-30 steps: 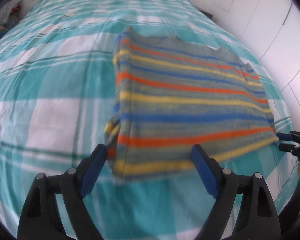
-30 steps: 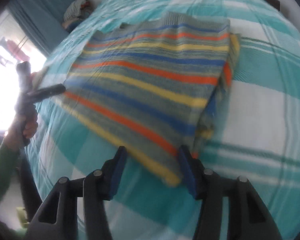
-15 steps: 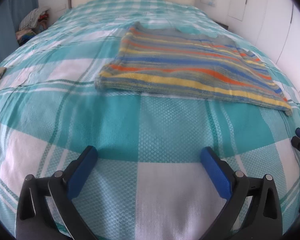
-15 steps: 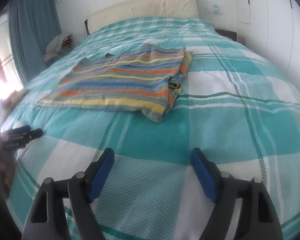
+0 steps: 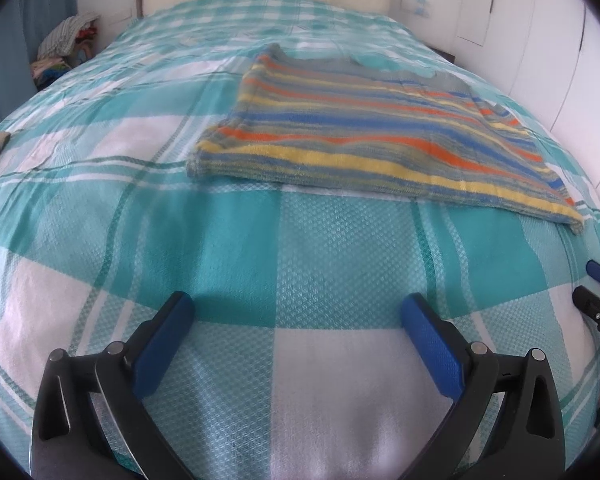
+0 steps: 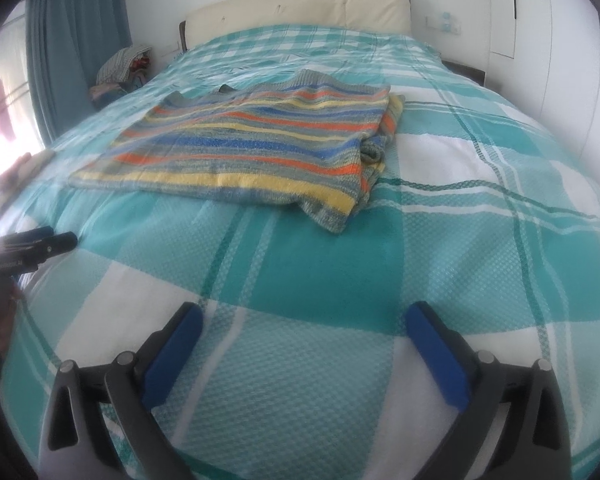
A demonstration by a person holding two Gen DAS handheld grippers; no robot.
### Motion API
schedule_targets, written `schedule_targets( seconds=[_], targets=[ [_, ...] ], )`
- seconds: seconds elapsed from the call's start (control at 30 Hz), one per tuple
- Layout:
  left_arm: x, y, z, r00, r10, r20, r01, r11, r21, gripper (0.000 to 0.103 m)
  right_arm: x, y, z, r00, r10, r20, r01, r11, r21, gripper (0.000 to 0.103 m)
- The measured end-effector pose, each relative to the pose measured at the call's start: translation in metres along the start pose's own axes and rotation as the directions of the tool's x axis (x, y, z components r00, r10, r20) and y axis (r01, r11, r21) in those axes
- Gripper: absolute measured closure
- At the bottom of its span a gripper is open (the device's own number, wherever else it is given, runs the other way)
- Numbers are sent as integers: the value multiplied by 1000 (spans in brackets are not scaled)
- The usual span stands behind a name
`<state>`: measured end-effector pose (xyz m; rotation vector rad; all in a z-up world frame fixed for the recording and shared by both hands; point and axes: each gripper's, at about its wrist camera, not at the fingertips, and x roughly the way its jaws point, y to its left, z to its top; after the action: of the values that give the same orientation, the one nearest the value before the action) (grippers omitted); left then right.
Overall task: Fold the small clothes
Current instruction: 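Open both grippers and lift them off the folded sweater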
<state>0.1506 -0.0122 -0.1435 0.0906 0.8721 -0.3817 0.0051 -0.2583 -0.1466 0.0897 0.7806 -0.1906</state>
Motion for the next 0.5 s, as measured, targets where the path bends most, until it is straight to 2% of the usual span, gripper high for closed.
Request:
schedule_targets(
  seconds=[0.2, 0.3, 0.33, 0.4, 0.5],
  targets=[
    [-3, 1, 2, 999, -21, -31, 21, 1000, -4, 0, 0, 2, 0, 1000, -20, -3, 20, 1000, -9, 1],
    [-14, 9, 9, 992, -76, -101, 74, 997, -20, 1, -4, 0, 14, 997, 4, -78, -6, 1000, -21, 2],
    [-20, 13, 14, 987, -119, -106, 116, 993, -36, 1, -7, -4, 24, 994, 44, -95, -46, 999, -13, 2],
    [-34, 21, 27, 979, -184, -83, 180, 982, -50, 1, -18, -20, 54, 994, 104, -40, -103, 994, 23, 2],
    [-51, 30, 50, 983, -183, -17, 183, 982, -36, 1, -19, -55, 112, 994, 96, 47, -101, 986, 132, 2]
  ],
)
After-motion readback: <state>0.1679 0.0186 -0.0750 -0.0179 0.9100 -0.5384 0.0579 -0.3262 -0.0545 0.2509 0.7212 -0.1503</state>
